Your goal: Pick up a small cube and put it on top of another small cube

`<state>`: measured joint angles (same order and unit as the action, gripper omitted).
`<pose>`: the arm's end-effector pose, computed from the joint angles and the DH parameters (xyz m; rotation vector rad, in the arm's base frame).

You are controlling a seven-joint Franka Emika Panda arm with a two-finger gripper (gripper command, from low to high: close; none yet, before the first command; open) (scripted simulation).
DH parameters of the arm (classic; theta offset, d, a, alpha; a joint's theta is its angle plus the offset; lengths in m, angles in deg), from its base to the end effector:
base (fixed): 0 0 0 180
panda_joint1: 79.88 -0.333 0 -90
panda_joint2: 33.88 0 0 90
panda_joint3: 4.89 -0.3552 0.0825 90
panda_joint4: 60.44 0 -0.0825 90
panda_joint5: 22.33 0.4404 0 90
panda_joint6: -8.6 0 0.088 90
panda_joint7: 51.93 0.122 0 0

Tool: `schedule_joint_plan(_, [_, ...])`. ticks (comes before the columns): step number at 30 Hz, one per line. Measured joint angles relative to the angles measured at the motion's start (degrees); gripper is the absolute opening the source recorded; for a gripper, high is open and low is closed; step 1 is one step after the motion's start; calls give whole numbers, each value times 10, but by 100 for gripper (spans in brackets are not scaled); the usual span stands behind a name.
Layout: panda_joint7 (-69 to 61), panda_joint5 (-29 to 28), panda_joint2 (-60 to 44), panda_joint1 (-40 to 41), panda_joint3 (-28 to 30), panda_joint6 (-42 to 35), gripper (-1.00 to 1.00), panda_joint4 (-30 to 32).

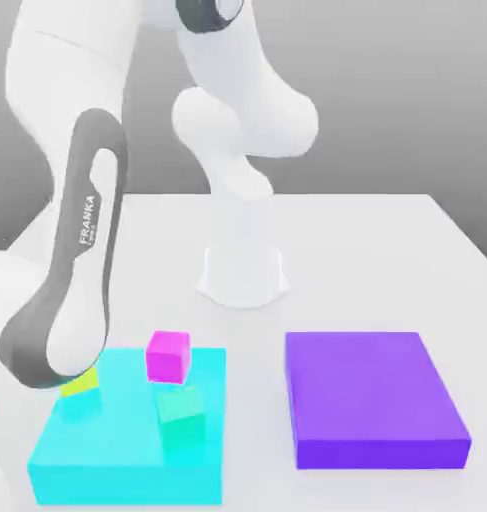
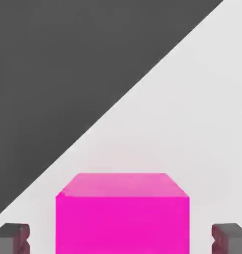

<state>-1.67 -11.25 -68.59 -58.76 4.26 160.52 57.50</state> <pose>0.5438 -0.3252 0.1065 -2.2460 2.1964 -0.0016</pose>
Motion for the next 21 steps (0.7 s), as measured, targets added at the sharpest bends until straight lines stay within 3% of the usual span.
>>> schedule_joint_plan(4, [-1, 2, -3, 1, -1, 2, -100, -1])
schedule_joint_plan(8, [14, -15, 65, -12, 16, -48, -100, 17])
schedule_joint_plan(15, [172, -16, 210, -44, 53, -82, -100, 127])
schedule_joint_plan(21, [359, -71, 339, -49, 66, -101, -100, 229])
